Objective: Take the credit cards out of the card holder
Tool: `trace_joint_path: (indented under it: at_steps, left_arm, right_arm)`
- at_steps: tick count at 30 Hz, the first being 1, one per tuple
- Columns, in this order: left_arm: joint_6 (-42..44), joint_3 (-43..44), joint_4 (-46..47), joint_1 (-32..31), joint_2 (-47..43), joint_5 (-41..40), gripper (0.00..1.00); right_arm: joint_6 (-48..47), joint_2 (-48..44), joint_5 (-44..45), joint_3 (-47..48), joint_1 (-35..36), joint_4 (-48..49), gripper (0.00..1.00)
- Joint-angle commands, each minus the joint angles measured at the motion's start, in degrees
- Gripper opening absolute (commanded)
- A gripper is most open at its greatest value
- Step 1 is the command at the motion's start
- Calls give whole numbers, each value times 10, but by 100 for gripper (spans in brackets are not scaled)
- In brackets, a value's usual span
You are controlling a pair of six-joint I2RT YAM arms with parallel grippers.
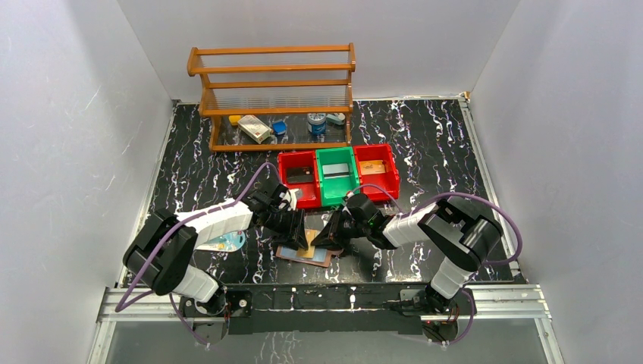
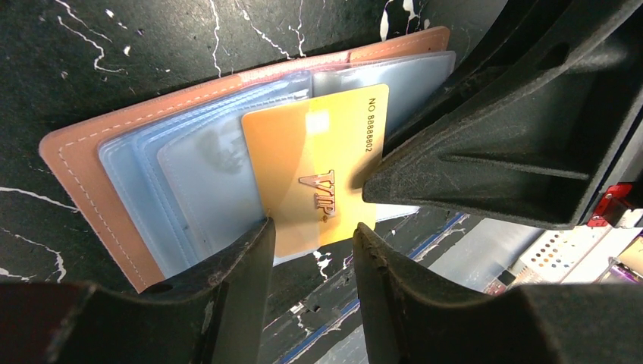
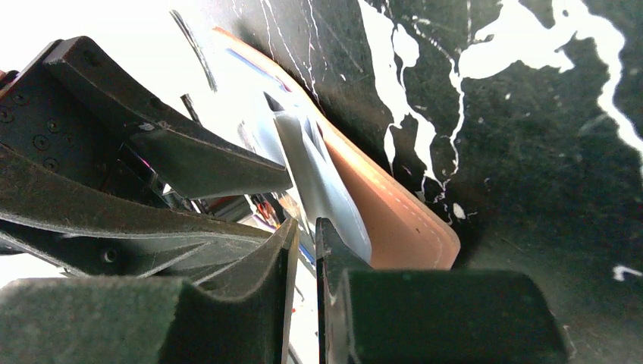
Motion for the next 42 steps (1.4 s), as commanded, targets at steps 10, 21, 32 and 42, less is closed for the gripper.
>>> trace_joint_path:
  at_steps: [10, 21, 32, 42]
  left_arm:
    - [10, -25, -35, 0, -5, -36, 41]
    - [5, -25, -36, 0, -17, -41, 41]
    - [-1, -8, -53, 0, -68, -52, 45]
    - [-33, -14, -75, 1, -260, -238, 64]
  right_arm:
    - [-16, 35, 14, 44, 18, 46, 21]
    - [-26, -10, 40, 19, 22, 8, 4]
    - [-74, -112, 100, 22, 21, -122, 0]
    - [-154, -257, 204, 42, 17, -261, 0]
